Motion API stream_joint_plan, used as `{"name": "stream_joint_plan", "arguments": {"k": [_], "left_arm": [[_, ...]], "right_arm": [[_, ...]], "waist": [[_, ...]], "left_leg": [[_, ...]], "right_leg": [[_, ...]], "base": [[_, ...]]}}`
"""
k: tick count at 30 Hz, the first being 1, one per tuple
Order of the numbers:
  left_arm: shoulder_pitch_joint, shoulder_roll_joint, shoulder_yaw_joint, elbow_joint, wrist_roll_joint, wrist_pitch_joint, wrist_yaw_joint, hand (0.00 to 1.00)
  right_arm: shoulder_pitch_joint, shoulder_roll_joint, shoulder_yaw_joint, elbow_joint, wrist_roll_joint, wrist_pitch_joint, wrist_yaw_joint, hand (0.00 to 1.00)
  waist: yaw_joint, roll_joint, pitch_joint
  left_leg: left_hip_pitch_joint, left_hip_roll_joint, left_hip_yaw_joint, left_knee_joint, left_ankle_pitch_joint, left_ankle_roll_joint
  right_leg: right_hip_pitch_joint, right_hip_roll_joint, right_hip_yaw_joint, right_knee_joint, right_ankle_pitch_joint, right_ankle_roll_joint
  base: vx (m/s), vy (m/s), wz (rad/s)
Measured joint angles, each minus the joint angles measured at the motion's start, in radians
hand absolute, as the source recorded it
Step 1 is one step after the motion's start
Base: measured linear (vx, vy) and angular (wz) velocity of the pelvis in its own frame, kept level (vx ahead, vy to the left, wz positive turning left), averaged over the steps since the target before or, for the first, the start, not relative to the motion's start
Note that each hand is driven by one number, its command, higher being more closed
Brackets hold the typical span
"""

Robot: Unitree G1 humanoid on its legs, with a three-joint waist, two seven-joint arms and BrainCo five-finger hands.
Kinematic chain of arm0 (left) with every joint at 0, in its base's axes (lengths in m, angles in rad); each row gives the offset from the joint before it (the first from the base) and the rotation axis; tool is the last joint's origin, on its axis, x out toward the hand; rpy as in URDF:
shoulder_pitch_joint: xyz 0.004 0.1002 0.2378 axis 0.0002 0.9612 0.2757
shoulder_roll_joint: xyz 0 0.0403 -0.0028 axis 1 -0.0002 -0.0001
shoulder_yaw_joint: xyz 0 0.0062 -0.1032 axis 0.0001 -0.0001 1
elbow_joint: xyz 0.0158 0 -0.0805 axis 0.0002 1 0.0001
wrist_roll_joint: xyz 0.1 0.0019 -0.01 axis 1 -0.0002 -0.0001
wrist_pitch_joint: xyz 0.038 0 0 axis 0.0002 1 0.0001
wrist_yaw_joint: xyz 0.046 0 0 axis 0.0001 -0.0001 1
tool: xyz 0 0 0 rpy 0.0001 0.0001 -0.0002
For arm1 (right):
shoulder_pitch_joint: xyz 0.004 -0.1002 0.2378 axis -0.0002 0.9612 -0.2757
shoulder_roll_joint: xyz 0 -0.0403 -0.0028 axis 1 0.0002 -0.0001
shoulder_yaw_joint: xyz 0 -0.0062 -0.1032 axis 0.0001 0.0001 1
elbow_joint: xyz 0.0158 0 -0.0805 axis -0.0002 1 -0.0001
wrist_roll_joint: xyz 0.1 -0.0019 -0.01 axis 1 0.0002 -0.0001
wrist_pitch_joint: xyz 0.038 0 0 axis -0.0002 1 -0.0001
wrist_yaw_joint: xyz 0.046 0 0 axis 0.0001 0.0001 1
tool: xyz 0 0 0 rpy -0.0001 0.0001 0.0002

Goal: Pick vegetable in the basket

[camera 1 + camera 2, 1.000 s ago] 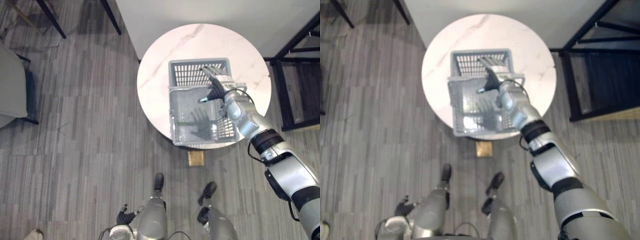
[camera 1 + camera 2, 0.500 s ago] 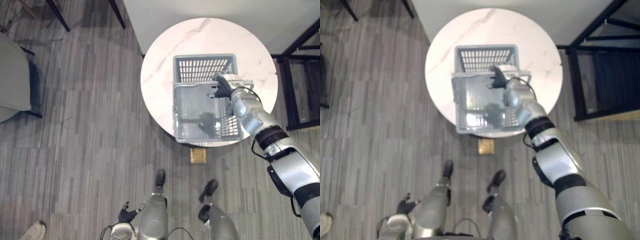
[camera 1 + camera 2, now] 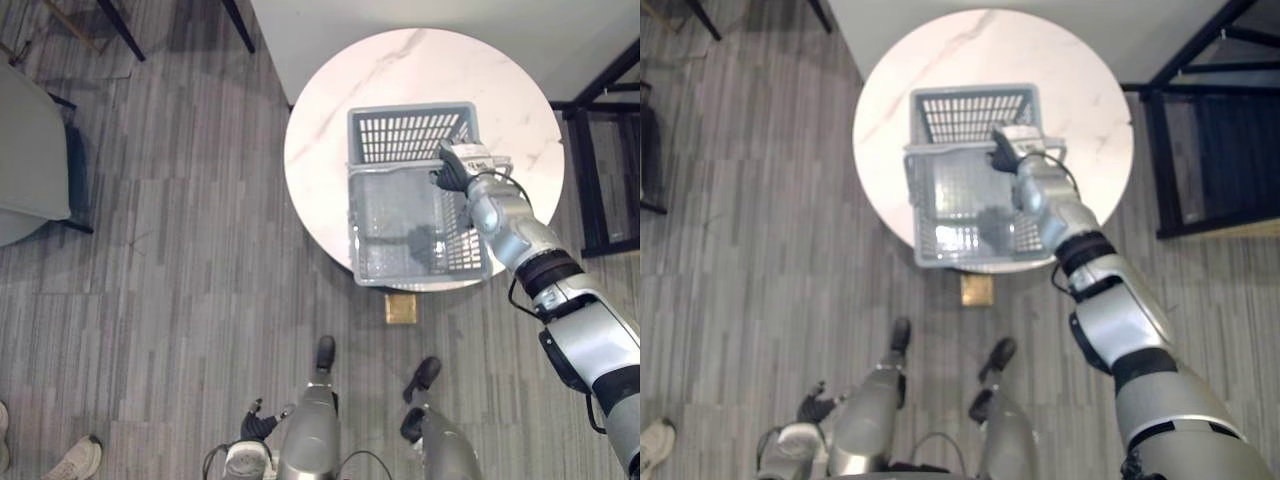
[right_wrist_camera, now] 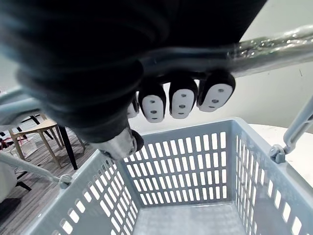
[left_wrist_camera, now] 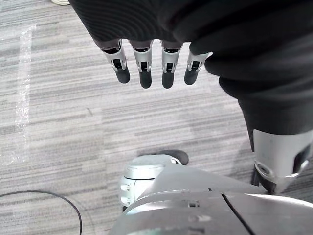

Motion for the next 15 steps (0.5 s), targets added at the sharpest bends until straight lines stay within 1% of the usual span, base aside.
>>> {"name": "stream_joint_plan", "arguments": {"k": [3,5,7,8,10,11,12,13,14,15], "left_arm": [[-0.001,0.001,0.0,0.0,0.001,0.003,-0.001,0.0],[0.0,0.001,0.002,0.0,0.001,0.022,-0.001,0.0],[0.001,0.004,0.003,0.0,0.001,0.028,-0.002,0.0],[0.006,0.01,0.005,0.0,0.003,0.036,-0.004,0.0],[0.008,0.02,0.009,0.0,0.005,0.04,-0.012,0.0],[0.012,0.02,0.017,0.001,0.006,0.045,-0.018,0.0],[0.026,0.022,0.022,0.001,0.006,0.047,-0.019,0.0],[0.036,0.025,0.022,0.001,0.011,0.049,-0.02,0.0],[0.058,0.031,0.024,0.001,0.031,0.054,-0.02,0.0],[0.067,0.035,0.023,0.001,0.038,0.055,-0.022,0.0]], "right_arm": [[0.003,-0.01,0.057,-0.067,-0.012,0.003,0.035,1.0],[0.028,-0.015,0.097,-0.161,-0.031,0.001,0.066,1.0],[0.044,-0.019,0.115,-0.225,-0.031,-0.004,0.079,1.0],[0.058,-0.019,0.115,-0.282,-0.031,-0.009,0.088,1.0],[0.083,-0.032,0.115,-0.368,-0.021,-0.022,0.09,1.0],[0.106,-0.036,0.115,-0.407,-0.017,-0.033,0.099,1.0],[0.135,-0.037,0.121,-0.443,-0.011,-0.045,0.11,1.0],[0.152,-0.037,0.127,-0.462,-0.01,-0.049,0.112,1.0],[0.187,-0.038,0.14,-0.498,-0.01,-0.058,0.118,1.0],[0.203,-0.04,0.146,-0.516,-0.01,-0.062,0.121,1.0]], "waist": [[0.0,0.0,0.0],[-0.001,-0.002,-0.001],[-0.009,-0.004,-0.002],[-0.022,-0.01,-0.006],[-0.026,-0.022,-0.015],[-0.027,-0.03,-0.031],[-0.035,-0.039,-0.058],[-0.041,-0.044,-0.073],[-0.049,-0.056,-0.108],[-0.051,-0.06,-0.12]], "left_leg": [[0.009,0.002,0.008,0.002,0.0,0.0],[0.037,0.004,0.026,0.0,0.0,0.0],[0.061,0.006,0.031,-0.006,0.0,0.0],[0.072,0.008,0.033,-0.011,0.0,0.0],[0.081,0.011,0.045,-0.015,0.0,0.0],[0.093,0.014,0.057,-0.024,0.0,0.0],[0.098,0.014,0.06,-0.028,0.0,0.0],[0.103,0.015,0.063,-0.03,0.0,0.0],[0.112,0.015,0.076,-0.036,0.0,-0.001],[0.126,0.016,0.086,-0.042,0.0,-0.001]], "right_leg": [[0.003,0.002,0.011,0.0,0.003,-0.004],[0.02,0.003,0.026,0.0,0.003,-0.004],[0.038,0.005,0.031,-0.001,0.003,-0.004],[0.045,0.008,0.035,-0.002,0.003,-0.004],[0.045,0.012,0.049,-0.002,0.003,-0.004],[0.046,0.016,0.059,-0.004,0.005,-0.005],[0.05,0.019,0.063,-0.01,0.007,-0.006],[0.055,0.02,0.065,-0.017,0.01,-0.005],[0.058,0.023,0.074,-0.024,0.012,-0.004],[0.064,0.024,0.082,-0.027,0.013,-0.004]], "base": [[0.0,0.0,-0.1],[0.01,-0.002,-0.2],[0.0,-0.005,-0.12],[-0.01,-0.005,-0.12],[-0.02,-0.003,-0.19],[-0.01,-0.005,-0.19],[0.0,-0.005,-0.17],[0.04,-0.006,-0.14],[0.05,-0.002,-0.18],[0.06,-0.003,-0.27]]}}
